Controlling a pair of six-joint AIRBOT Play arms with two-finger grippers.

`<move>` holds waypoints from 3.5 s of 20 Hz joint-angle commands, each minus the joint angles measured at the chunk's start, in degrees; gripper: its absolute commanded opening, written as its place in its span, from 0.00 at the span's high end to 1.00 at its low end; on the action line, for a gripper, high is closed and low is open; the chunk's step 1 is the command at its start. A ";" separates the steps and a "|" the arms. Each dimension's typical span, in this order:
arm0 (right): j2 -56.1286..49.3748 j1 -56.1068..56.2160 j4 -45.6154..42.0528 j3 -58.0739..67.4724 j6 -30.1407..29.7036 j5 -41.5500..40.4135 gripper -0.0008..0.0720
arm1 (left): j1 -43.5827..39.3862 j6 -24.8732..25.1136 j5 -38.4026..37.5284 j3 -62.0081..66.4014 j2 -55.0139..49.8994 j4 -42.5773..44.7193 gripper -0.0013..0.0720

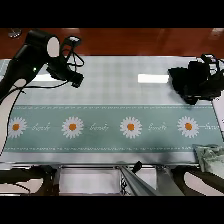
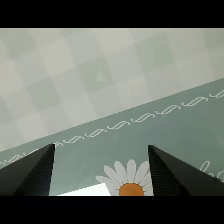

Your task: Fold the shirts.

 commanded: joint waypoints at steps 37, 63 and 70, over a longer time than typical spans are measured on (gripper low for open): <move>-15.61 -17.90 2.05 14.93 9.92 -29.59 0.15 | 3.65 2.58 6.60 0.17 -4.42 0.02 0.01; -3.04 -9.97 19.65 36.89 -9.51 -23.23 0.94 | 3.65 2.36 0.63 12.04 3.56 -11.78 0.01; 19.50 -9.97 25.46 39.12 -9.88 -20.28 0.94 | 3.69 0.44 4.15 28.48 22.49 -17.22 0.01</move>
